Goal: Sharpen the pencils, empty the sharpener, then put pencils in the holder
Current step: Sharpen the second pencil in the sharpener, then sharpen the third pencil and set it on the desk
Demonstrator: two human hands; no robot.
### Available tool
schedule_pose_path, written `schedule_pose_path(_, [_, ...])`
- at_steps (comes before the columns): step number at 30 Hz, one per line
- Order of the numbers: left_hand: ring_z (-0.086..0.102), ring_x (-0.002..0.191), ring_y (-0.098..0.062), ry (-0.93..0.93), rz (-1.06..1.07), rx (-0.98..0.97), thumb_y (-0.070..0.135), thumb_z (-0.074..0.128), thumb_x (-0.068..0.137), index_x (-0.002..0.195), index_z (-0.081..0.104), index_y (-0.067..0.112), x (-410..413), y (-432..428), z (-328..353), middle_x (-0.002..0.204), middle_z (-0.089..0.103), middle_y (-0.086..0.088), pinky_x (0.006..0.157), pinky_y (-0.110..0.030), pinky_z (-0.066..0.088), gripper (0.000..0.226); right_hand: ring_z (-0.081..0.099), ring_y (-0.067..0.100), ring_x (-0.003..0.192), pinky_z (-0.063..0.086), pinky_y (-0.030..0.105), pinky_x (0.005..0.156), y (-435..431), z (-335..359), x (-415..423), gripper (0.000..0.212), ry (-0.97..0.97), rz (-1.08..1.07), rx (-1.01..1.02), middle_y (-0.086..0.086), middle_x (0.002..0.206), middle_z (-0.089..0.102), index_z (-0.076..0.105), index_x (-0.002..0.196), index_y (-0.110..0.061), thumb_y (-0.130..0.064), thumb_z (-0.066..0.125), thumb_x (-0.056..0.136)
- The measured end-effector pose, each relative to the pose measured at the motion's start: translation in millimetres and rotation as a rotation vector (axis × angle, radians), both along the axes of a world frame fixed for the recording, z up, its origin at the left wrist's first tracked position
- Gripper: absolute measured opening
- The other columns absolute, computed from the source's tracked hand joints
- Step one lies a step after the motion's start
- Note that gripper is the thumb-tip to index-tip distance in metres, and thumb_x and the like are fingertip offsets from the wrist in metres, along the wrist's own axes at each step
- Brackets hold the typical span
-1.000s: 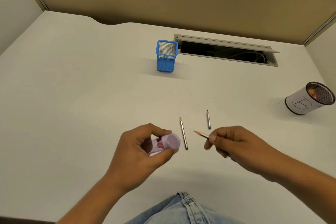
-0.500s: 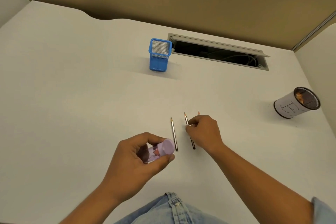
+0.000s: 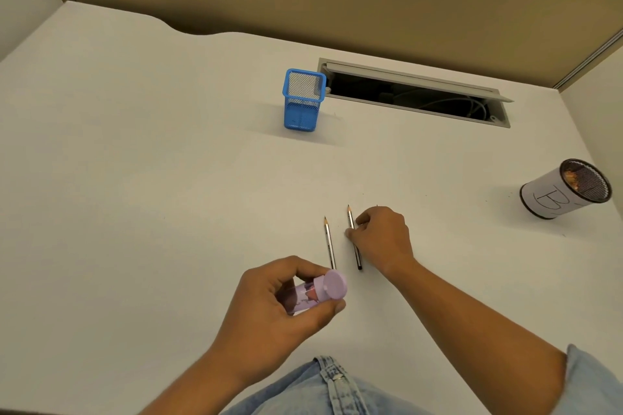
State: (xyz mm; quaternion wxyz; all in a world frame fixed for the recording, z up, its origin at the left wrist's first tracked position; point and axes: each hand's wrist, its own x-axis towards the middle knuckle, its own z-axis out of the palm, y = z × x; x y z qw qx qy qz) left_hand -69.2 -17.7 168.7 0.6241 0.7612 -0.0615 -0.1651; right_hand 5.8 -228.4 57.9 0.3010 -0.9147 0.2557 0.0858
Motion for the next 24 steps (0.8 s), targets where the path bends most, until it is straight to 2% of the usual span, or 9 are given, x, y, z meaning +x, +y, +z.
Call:
schedule_pose_path(10, [0.057,0.050,0.001,0.038,-0.012,0.017,0.015,0.086,0.068,0.081,0.075,0.024,-7.2,-4.4,-2.2,0.057,0.064,0.022,0.052,-0.005,0.041,0.019,0.069,0.022,0.081,0.058,0.034,0.078,-1.6,-0.2,-0.4,0.027,-0.017,0.033,-0.003,0.003,0.087,0.073,0.070,0.097,-0.013,-0.029,0.078,0.077])
schedule_pose_path(16, [0.054,0.047,0.002,0.049,-0.024,0.019,0.016,0.085,0.068,0.081,0.074,0.021,-9.3,-2.9,0.2,0.053,0.062,0.024,0.050,-0.004,0.039,0.018,0.066,0.019,0.077,0.054,0.030,0.071,1.3,5.4,-5.3,0.028,-0.067,0.014,-0.022,0.000,0.083,0.070,0.067,0.094,-0.015,-0.037,0.076,0.079])
schedule_pose_path(21, [0.059,0.054,0.000,0.054,-0.018,0.027,0.022,0.085,0.067,0.082,0.073,0.027,-11.2,-0.5,-2.1,0.061,0.065,0.023,0.053,-0.007,0.043,0.020,0.067,0.018,0.074,0.057,0.034,0.073,15.6,10.6,-16.6,0.016,-0.146,0.088,-0.057,-0.004,0.073,0.070,0.067,0.094,-0.016,-0.028,0.071,0.084])
schedule_pose_path(24, [0.056,0.052,-0.001,0.056,-0.020,0.032,0.024,0.086,0.067,0.082,0.073,0.029,-12.0,0.8,-3.6,0.063,0.067,0.022,0.053,-0.009,0.043,0.020,0.068,0.017,0.076,0.058,0.035,0.077,25.2,9.1,-21.8,0.015,-0.135,0.142,-0.051,-0.005,0.075,0.071,0.067,0.096,-0.017,-0.026,0.070,0.084])
